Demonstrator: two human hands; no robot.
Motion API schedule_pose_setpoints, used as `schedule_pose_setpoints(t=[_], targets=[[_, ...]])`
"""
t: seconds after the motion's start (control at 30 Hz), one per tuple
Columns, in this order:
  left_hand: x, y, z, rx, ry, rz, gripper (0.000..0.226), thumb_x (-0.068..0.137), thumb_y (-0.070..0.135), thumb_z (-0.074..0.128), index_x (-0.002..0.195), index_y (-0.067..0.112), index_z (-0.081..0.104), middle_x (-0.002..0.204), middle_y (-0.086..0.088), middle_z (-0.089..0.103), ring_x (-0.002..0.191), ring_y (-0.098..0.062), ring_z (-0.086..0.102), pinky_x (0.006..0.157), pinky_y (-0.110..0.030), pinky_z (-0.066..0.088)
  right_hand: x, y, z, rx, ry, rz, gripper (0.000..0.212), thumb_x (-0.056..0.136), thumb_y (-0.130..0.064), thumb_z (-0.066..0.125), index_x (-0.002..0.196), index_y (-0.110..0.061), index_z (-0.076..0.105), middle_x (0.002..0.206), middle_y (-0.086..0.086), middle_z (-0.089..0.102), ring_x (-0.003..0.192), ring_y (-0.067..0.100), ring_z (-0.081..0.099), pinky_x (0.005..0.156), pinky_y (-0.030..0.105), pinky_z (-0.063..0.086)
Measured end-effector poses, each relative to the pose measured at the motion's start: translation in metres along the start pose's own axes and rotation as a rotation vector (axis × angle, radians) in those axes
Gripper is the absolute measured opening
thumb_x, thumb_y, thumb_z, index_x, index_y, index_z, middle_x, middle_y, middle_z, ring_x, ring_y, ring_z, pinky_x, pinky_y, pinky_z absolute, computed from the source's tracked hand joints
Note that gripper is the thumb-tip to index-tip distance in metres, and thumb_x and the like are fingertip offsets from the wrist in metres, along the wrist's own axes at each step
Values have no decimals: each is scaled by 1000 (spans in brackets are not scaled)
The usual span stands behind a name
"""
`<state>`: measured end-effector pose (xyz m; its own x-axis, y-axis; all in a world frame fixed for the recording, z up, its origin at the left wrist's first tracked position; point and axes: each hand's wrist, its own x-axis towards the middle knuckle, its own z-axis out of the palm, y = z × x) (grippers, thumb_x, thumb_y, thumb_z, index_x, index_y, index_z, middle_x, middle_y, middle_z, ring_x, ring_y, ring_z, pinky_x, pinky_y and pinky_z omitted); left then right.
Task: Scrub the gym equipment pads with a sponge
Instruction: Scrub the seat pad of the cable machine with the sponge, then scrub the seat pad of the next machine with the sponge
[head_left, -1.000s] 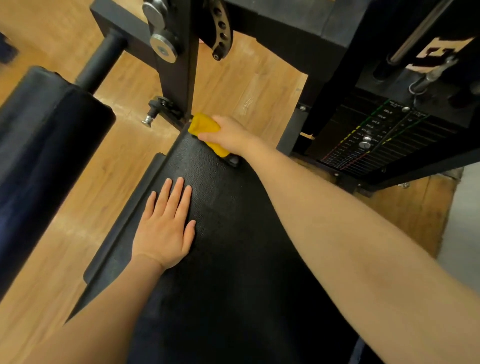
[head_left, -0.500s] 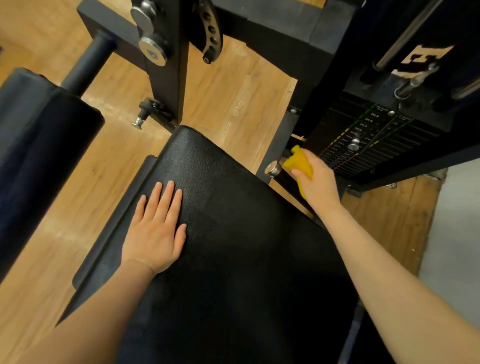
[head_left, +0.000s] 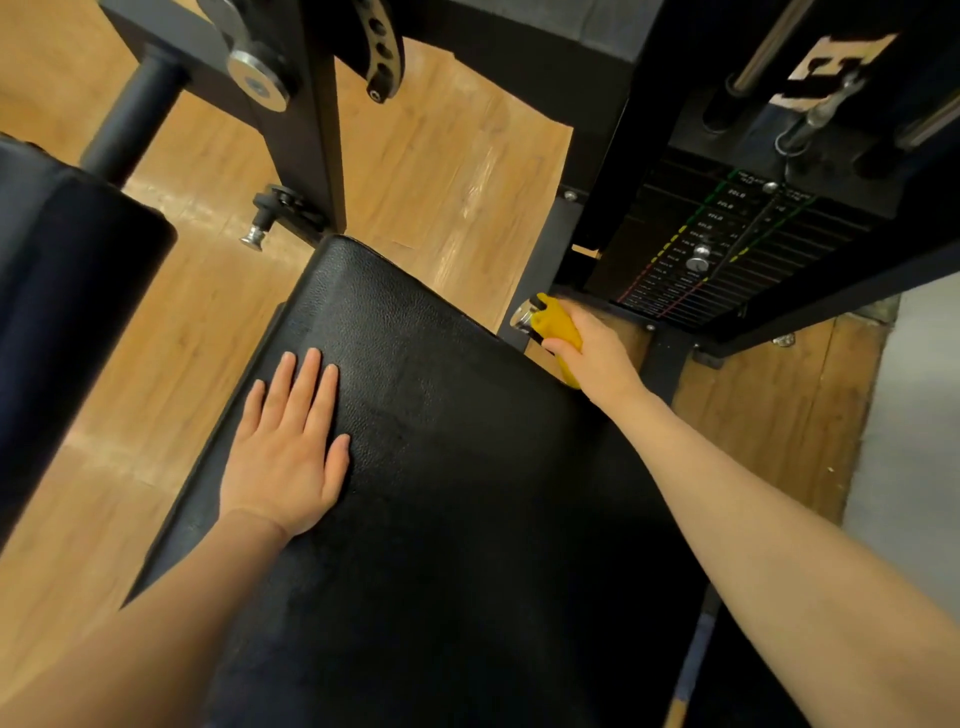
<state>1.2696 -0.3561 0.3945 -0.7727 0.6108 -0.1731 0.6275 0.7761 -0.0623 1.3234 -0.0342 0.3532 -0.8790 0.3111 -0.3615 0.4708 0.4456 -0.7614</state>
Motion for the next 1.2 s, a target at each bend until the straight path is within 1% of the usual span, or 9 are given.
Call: schedule_pose_setpoints(t=[0.1, 0.33, 0.47, 0.6, 0.7, 0.83, 0.93, 1.07, 1.2], targets=[[1, 0, -1, 8, -2, 1, 66, 91, 39, 29, 144, 1, 34, 150, -20, 32, 140, -36, 22, 112, -46, 12, -7, 16, -8, -6, -2, 50, 50, 90, -17, 59, 137, -17, 42, 125, 5, 56, 115, 17, 50, 98, 27, 36], [1, 0, -3, 11, -8, 1, 66, 90, 39, 29, 143, 0, 35, 149, -22, 34, 139, -37, 21, 112, -46, 12, -56, 82, -48, -117, -36, 369, 41, 88, -15, 60, 129, -11, 52, 117, 13, 60, 110, 27, 53, 89, 29, 36], [1, -1, -3, 21, -13, 6, 66, 90, 39, 29, 143, 0, 33, 149, -21, 33, 141, -32, 18, 116, -37, 0, -30, 47, -35, 69, 71, 240, 47, 90, -16, 57, 135, -15, 46, 118, 0, 55, 108, 13, 49, 95, 29, 37], [0, -1, -3, 22, -13, 9, 66, 91, 40, 29, 144, 1, 33, 150, -21, 32, 140, -35, 19, 115, -39, 3, -19, 26, -11, 59, -21, 97, 55, 90, -13, 58, 141, -18, 38, 123, -2, 51, 115, 9, 43, 97, 22, 31], [1, -1, -2, 20, 4, 9, 66, 91, 40, 29, 144, 1, 33, 150, -21, 32, 140, -35, 20, 115, -38, 2, -33, 37, -16, 38, 8, 141, 52, 91, -12, 56, 140, -18, 39, 120, -3, 52, 114, 9, 44, 96, 21, 32], [-1, -2, 0, 7, 12, 3, 66, 92, 41, 27, 145, 1, 32, 151, -20, 30, 141, -35, 19, 115, -38, 1, -63, 70, -30, -85, 20, 359, 49, 92, -13, 54, 139, -16, 40, 129, 11, 53, 121, 27, 46, 101, 35, 34], [-2, -2, 2, -1, 17, -3, 67, 92, 41, 27, 145, 1, 33, 152, -18, 29, 142, -35, 20, 114, -44, 9, -82, 86, -41, -190, 84, 435, 41, 91, -7, 55, 132, -9, 49, 123, 19, 57, 114, 34, 51, 89, 30, 36], [-1, -3, 4, -26, 12, -7, 68, 92, 43, 25, 147, 4, 30, 154, -16, 27, 143, -33, 19, 114, -48, 13, -85, 63, -38, -232, 250, 326, 43, 91, -7, 53, 134, -8, 46, 129, 16, 52, 119, 31, 48, 95, 30, 34], [-4, -2, 3, 0, 23, -8, 69, 92, 45, 20, 148, 6, 26, 154, -14, 25, 143, -30, 19, 114, -43, 6, -88, 12, -11, -322, 134, 55, 55, 91, -10, 55, 143, -12, 33, 147, 6, 35, 135, 21, 33, 108, 27, 24]])
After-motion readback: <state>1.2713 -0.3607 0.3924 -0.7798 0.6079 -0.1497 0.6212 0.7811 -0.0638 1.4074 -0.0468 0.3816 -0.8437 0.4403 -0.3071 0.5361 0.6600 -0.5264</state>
